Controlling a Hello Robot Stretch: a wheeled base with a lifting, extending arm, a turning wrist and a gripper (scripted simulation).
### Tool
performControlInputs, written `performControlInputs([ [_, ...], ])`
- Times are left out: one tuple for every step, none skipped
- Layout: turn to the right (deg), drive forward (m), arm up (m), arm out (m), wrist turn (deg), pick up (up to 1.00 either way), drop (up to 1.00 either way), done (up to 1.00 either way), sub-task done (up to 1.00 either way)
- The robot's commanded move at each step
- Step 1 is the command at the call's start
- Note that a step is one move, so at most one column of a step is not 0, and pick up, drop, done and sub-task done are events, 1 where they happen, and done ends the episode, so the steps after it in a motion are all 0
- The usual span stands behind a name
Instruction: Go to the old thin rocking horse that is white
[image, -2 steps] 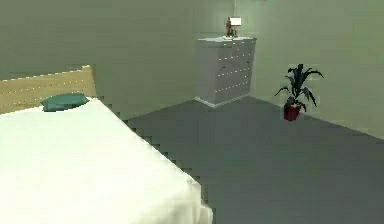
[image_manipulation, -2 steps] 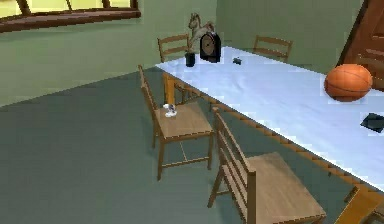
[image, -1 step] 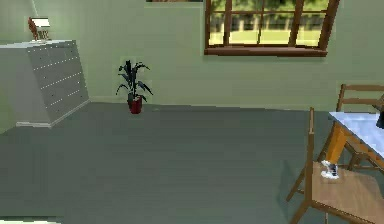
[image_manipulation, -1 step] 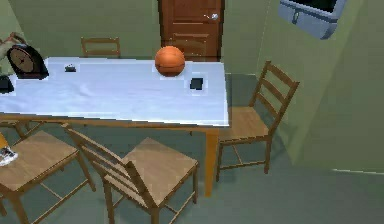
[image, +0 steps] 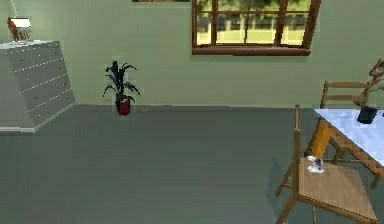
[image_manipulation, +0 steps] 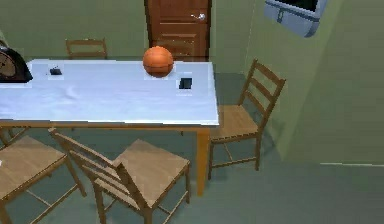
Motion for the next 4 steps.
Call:
performControlInputs([
  [0.0, 1.00, 0.00, 0.00, 0.0, 0.00, 0.00, 0.00, 0.00],
  [9.0, 0.00, 0.00, 0.00, 0.0, 0.00, 0.00, 0.00, 0.00],
  [0.0, 0.20, 0.00, 0.00, 0.0, 0.00, 0.00, 0.00, 0.00],
  [27.0, 0.00, 0.00, 0.00, 0.0, 0.00, 0.00, 0.00, 0.00],
])
